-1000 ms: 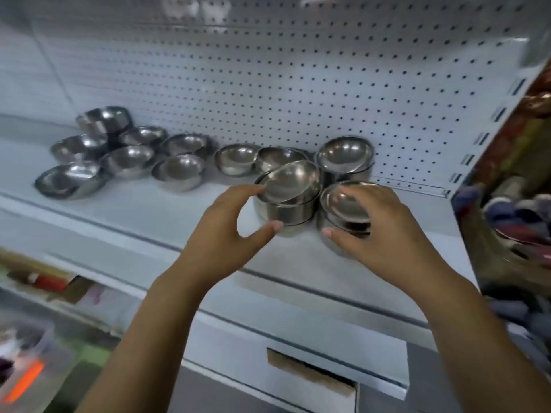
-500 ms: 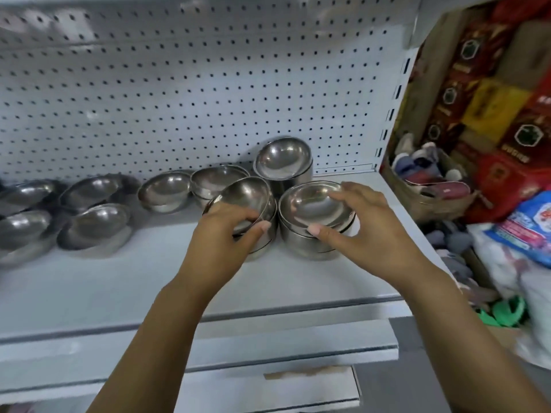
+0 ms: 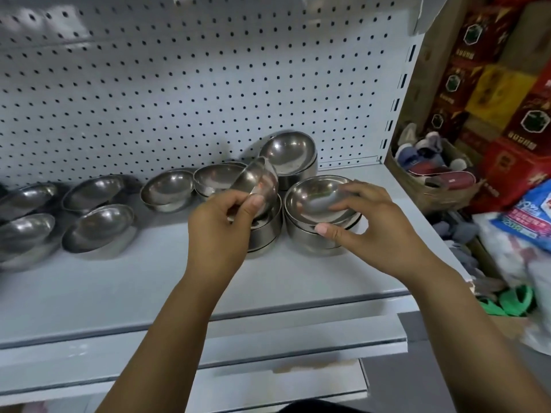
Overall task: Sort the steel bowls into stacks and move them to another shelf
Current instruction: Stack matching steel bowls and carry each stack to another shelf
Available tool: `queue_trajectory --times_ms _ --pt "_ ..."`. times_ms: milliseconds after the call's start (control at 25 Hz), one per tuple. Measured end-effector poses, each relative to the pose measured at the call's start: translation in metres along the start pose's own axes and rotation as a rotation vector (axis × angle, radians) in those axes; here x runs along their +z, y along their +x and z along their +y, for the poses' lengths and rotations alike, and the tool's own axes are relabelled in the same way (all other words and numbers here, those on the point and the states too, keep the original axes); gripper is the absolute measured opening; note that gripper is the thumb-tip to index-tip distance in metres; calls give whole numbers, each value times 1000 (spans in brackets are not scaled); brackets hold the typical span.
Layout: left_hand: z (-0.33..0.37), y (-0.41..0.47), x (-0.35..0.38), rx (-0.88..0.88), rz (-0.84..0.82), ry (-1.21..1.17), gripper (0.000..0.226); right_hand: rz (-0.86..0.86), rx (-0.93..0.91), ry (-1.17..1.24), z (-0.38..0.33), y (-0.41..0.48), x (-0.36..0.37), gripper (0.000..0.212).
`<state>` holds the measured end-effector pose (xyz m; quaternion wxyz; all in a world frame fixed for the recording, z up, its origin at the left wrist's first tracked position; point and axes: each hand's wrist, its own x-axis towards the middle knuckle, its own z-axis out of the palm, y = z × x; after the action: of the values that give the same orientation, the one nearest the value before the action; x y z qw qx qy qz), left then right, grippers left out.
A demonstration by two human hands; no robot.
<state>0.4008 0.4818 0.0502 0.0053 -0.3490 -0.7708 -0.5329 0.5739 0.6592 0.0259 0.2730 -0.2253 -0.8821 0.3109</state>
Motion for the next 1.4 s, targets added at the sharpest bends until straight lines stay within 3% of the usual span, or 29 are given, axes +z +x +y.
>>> queue_trajectory --times_ms 160,280,440,720,840,1000,1200,1400 --pt "4 -11 -1 78 151 -54 13 0 -33 2 7 2 3 59" --pt "0 -21 -9 154 266 22 15 0 -93 1 10 7 11 51" --pt "-6 -37 -17 199 265 153 10 87 -247 59 9 12 23 48" --pt "-10 -47 -22 279 324 304 5 163 -333 108 9 18 17 41" --pt "-12 -50 -32 260 403 294 10 258 -347 140 1 19 13 38" --pt "-29 -52 -56 186 507 302 8 236 -348 264 -26 23 13 40" --pt "-66 -58 -90 112 459 426 7 168 -444 327 -69 28 32 29" --pt "-114 -59 -123 353 318 600 4 83 -517 374 -111 34 72 28"
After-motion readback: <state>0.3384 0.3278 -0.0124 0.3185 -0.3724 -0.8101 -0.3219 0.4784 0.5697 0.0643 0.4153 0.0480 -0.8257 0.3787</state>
